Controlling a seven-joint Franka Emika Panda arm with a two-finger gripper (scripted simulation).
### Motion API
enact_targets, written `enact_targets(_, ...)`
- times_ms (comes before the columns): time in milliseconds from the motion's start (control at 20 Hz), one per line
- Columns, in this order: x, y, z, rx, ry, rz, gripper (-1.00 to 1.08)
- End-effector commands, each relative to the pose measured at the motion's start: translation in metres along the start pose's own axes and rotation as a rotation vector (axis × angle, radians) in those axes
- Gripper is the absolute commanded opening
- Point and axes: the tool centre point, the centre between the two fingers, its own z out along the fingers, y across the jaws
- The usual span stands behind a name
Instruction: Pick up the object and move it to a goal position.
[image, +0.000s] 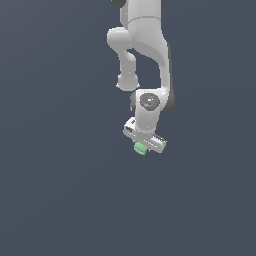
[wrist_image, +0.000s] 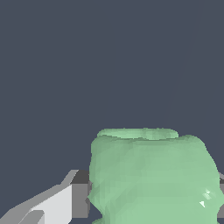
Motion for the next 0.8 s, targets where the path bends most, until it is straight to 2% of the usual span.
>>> enact_targets(0,0.010,0.009,-0.002,0.000,0.001,0.002,-1.00)
enact_targets(300,0.048,0.043,-0.009,0.000,0.001,0.002,-1.00)
enact_targets(750,0.129,0.113,-0.025,0.000,0.001,0.002,-1.00)
